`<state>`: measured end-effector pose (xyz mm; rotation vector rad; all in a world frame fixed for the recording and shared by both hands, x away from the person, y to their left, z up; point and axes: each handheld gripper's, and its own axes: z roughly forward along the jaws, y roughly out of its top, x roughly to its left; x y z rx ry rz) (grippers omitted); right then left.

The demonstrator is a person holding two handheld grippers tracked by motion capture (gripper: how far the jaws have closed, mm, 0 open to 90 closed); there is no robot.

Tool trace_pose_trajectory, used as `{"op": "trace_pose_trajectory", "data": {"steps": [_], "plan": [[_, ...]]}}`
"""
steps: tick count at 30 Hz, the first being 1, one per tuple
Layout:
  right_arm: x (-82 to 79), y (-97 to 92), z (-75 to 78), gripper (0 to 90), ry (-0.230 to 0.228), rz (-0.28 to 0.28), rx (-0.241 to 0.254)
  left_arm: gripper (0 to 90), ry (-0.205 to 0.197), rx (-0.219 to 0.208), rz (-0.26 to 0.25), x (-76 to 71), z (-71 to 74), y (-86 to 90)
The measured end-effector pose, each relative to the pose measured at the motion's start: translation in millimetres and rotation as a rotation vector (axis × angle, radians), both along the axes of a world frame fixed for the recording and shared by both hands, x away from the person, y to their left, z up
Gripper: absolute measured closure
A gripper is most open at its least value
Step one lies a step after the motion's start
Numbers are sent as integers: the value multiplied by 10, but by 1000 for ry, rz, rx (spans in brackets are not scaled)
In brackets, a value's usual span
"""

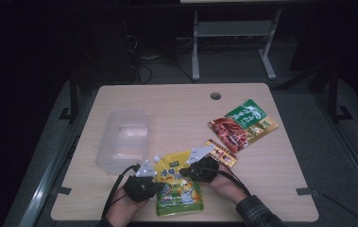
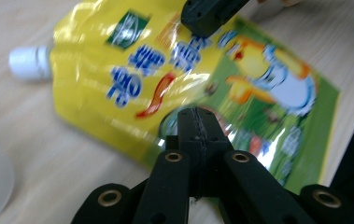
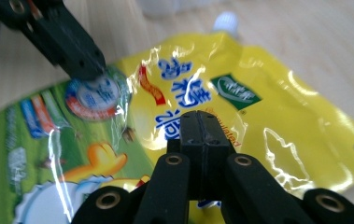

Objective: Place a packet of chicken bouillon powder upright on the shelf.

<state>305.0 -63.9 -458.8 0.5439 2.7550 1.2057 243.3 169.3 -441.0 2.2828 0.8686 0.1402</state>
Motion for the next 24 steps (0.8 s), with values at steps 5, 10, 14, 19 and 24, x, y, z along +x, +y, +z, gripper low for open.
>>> {"op": "trace_pose_trajectory", "data": {"steps": [5,10,14,19,24], "plan": [[-21,2,-21,900,6,-4,-38,900,-17,35,-1,43,-35,-57],[-113,-62,-26,900,12,-8,-39,900,-12,39,-14,69,-65,-107],[-211,-126,-16,900,25,-13,-47,900,-19,40,-27,97,-74,-157],[-340,-205,-8,900,17,-20,-60,900,-27,35,-43,137,-94,-270],[-479,-272,1,900,17,-24,-69,900,-41,62,-76,193,-93,-382]]}}
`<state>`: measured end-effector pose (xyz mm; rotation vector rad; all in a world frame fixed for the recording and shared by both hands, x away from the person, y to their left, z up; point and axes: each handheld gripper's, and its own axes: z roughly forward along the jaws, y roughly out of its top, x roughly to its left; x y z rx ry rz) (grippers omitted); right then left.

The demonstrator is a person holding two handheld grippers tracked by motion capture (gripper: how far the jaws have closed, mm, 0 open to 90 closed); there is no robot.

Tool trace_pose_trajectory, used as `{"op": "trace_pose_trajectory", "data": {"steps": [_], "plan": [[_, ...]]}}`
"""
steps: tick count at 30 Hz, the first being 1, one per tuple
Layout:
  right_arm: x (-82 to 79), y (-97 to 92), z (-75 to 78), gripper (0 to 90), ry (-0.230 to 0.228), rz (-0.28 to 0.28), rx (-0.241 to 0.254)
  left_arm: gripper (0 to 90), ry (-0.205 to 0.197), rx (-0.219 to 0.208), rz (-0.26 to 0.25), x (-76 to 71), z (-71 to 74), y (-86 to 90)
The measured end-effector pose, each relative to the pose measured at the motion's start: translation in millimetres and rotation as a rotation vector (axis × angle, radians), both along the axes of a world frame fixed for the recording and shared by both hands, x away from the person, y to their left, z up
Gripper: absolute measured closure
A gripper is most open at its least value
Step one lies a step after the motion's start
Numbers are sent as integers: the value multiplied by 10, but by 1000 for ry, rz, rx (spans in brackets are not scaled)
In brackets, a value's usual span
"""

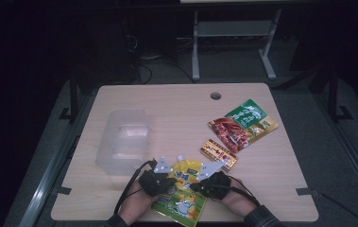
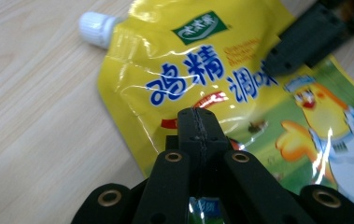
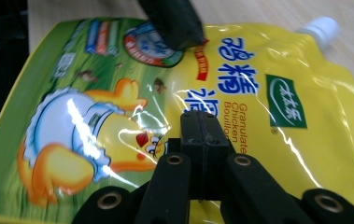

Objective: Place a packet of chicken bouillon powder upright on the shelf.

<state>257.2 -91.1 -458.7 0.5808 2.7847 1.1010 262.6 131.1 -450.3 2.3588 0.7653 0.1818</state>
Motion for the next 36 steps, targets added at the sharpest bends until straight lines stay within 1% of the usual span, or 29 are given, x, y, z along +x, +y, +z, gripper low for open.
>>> {"op": "trace_pose_trajectory", "data": {"steps": [1,2,4,5,7,8,9,10,11,12,13,14,17,18,19,21,22,24,25,26,27,28,29,30,31,32,33,34,36], "plan": [[-28,-8,2,900,-2,0,-3,900,-1,-2,-8,13,-4,-39],[-54,-16,5,900,1,2,-3,900,-1,-13,-3,18,-11,-60],[-78,-18,7,900,7,-1,0,900,-1,-17,-2,25,-10,-79],[-82,-25,4,900,-5,6,-1,900,-1,-26,-1,30,-7,-93],[-95,-51,18,899,20,-21,20,898,3,-41,-6,48,21,-76],[-95,-51,18,899,20,-21,20,898,-1,-44,-3,52,39,-50],[-68,-125,38,803,16,-36,35,794,-5,-57,12,65,66,4],[-64,-167,60,768,43,-59,60,739,9,-67,28,73,68,27],[-57,-216,77,716,43,-72,67,711,11,-73,41,79,67,45],[-57,-216,77,716,43,-72,67,679,11,-73,41,79,67,45],[-50,-268,90,661,40,-86,72,679,12,-71,50,88,63,54],[-50,-320,104,629,46,-103,81,617,15,-75,55,97,54,52],[-89,-478,127,513,44,-149,95,454,24,-54,66,119,12,8],[-120,-556,133,453,32,-165,105,393,28,-43,64,127,1,-2],[-120,-556,133,453,32,-165,105,393,37,-40,60,131,-22,-21],[-173,-666,145,402,26,-193,113,336,52,-38,64,143,-47,-41],[-185,-696,143,386,19,-198,116,336,78,-46,69,165,-63,-48],[-205,-744,143,369,25,-208,119,338,85,-48,74,183,-71,-41],[-211,-761,137,350,27,-213,123,337,82,-36,70,186,-67,-42],[-211,-761,137,350,27,-213,123,338,82,-36,70,186,-67,-42],[-216,-785,122,325,32,-219,119,348,75,-28,62,180,-65,-62],[-218,-793,114,317,30,-219,115,378,75,-28,62,180,-65,-62],[-218,-793,114,317,30,-219,115,378,72,-29,64,174,-65,-74],[-225,-796,112,307,34,-225,115,411,69,-23,55,170,-62,-77],[-227,-803,110,302,32,-225,113,442,59,-19,60,160,-62,-85],[-233,-813,111,299,30,-231,116,537,40,-5,64,157,-59,-74],[-234,-819,111,296,28,-230,118,613,40,-5,64,157,-59,-74],[-234,-819,111,296,28,-230,118,613,25,-3,66,156,-64,-63],[-228,-827,114,293,26,-233,121,752,-5,-11,68,129,-84,-67]]}}
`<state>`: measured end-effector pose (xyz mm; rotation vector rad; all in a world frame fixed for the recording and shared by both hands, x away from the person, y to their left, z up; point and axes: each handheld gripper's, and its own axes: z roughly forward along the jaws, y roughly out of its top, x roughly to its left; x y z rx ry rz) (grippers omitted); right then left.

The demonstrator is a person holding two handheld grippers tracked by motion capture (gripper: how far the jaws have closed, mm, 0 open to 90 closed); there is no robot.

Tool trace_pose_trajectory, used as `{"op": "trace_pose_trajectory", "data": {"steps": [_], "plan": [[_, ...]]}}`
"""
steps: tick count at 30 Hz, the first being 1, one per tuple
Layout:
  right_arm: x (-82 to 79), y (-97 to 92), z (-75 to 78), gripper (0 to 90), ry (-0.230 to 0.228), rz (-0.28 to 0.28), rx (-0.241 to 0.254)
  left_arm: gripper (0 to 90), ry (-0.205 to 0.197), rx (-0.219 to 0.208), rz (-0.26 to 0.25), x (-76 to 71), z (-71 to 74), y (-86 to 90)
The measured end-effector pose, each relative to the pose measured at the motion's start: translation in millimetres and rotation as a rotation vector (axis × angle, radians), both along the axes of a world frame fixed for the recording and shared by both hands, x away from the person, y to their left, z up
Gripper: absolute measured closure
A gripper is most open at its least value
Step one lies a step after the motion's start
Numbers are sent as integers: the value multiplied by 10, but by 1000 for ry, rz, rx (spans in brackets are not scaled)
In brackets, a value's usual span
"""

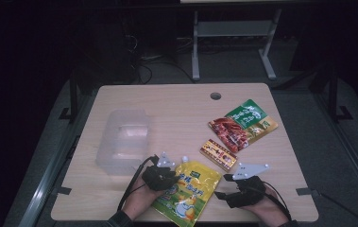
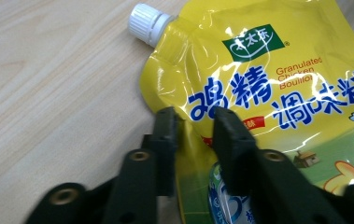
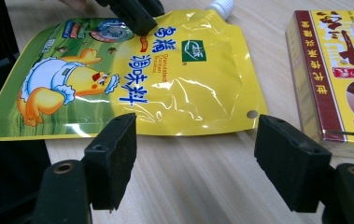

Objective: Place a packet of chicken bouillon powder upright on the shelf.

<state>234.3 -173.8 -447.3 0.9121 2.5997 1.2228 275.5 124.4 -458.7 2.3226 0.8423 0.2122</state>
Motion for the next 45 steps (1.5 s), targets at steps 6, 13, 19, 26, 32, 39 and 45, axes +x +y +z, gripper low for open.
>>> {"op": "trace_pose_trajectory", "data": {"steps": [6,13,19,26,32,39,45], "plan": [[8,2,-3,290,11,-4,-6,880,-30,18,-6,-30,2,-26],[28,-19,9,264,9,-16,7,900,-13,-43,0,14,52,46],[42,-31,8,228,12,-26,20,900,-40,-137,4,16,229,129],[86,-20,-5,177,24,-46,44,900,-73,-221,-9,-11,410,163],[236,3,-42,142,55,-22,121,900,-100,-282,-32,-15,559,164],[380,114,-107,137,95,25,185,900,-137,-325,-38,-23,645,162],[407,181,-154,174,130,41,244,900,-163,-364,-18,-22,697,183]]}}
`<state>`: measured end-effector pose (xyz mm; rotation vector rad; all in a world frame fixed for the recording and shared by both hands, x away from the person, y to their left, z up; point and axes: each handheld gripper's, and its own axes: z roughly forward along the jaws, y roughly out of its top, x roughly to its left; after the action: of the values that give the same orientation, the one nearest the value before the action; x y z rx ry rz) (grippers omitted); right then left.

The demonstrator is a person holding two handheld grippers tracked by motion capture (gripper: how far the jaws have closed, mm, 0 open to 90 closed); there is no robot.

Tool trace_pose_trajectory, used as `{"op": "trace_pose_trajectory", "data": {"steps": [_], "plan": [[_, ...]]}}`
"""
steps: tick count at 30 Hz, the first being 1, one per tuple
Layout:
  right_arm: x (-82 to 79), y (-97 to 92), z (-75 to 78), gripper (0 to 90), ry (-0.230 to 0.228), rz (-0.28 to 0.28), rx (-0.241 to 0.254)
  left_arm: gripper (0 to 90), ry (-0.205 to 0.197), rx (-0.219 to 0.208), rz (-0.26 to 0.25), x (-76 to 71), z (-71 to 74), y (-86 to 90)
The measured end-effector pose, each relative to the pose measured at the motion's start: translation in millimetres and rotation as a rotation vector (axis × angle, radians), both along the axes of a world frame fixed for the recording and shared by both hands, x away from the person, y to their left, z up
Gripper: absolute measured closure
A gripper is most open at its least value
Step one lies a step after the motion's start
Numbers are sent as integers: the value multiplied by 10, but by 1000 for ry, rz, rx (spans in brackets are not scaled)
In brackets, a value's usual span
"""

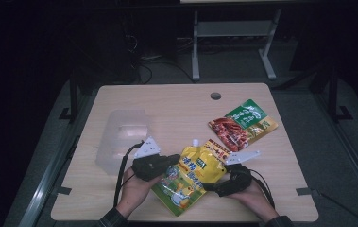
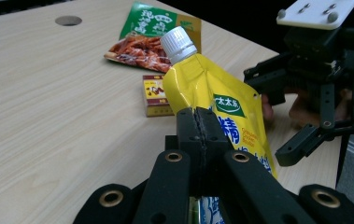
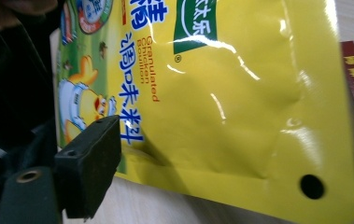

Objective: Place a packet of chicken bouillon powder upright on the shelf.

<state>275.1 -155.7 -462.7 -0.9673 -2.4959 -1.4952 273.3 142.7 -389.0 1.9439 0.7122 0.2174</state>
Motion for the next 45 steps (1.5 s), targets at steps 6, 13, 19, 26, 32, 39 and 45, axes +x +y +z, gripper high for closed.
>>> {"op": "trace_pose_trajectory", "data": {"steps": [6,13,19,26,32,39,45], "plan": [[39,31,-3,334,3,-13,64,900,-15,-1,15,-13,8,16],[10,59,36,716,3,6,86,900,-19,-26,42,4,24,84],[-8,12,154,860,-8,31,147,900,-28,-40,50,1,50,114],[-3,-65,348,866,-78,59,161,900,-34,-42,55,-10,52,125],[9,-142,521,868,-125,46,171,900,-26,-39,48,-27,29,120],[45,-188,692,872,-177,33,166,900,-8,-14,38,-34,-33,99],[58,-216,792,874,-200,32,173,824,-17,-4,48,-9,-39,140]]}}
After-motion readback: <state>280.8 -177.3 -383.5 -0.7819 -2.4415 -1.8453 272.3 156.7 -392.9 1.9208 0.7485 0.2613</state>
